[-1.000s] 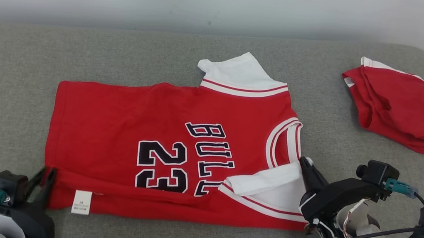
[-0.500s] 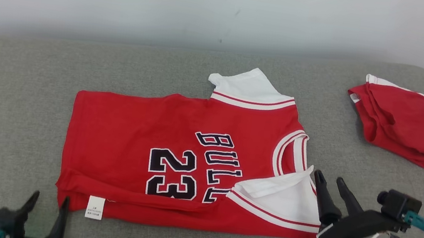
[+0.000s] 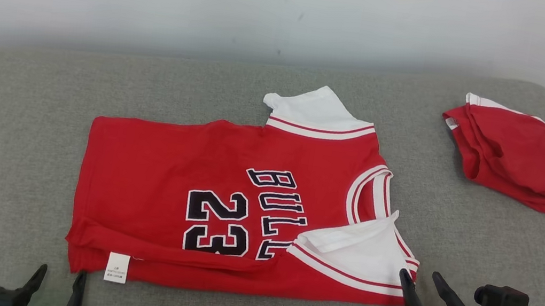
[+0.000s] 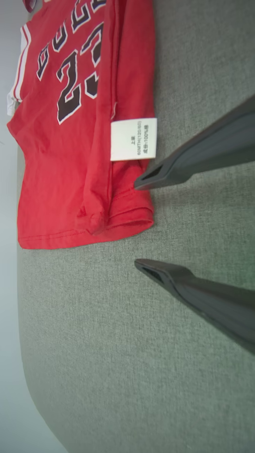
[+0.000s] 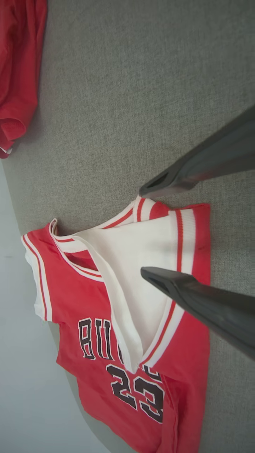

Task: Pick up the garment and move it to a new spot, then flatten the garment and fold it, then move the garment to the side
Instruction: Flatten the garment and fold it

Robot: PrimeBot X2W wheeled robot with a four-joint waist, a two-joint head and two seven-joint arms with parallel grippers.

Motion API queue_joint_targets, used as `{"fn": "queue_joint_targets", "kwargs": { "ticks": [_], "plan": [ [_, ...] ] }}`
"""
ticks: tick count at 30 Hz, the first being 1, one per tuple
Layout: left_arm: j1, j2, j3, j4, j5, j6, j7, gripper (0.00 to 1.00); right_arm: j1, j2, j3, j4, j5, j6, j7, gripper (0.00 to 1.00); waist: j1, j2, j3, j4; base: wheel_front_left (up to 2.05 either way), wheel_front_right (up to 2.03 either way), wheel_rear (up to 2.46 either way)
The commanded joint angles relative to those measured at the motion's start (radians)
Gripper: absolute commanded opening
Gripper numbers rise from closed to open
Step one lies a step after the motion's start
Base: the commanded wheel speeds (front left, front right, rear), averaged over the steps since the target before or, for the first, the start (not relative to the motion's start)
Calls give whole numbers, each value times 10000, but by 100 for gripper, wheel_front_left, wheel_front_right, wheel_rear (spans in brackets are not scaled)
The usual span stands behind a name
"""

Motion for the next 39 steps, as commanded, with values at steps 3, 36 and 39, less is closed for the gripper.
{"fn": "queue_joint_targets", "kwargs": {
  "ticks": [3, 36, 39],
  "plan": [
    [-211, -97, 69, 162, 107, -75, -44, 100, 137, 206, -44, -10, -233, 6, 130, 100, 1, -1, 211, -171, 0, 0, 0],
    [1146, -656, 825, 152, 622, -691, -33, 0, 1176, 220, -563, -172, 311, 5, 178, 0, 1, -1, -430, 99, 0, 0, 0],
    [1641, -632, 783, -260, 506, -693, 7, 0, 2025, 84, -883, -913, 462, 5, 707, 0, 1, -1, -562, 234, 0, 0, 0]
  ]
}}
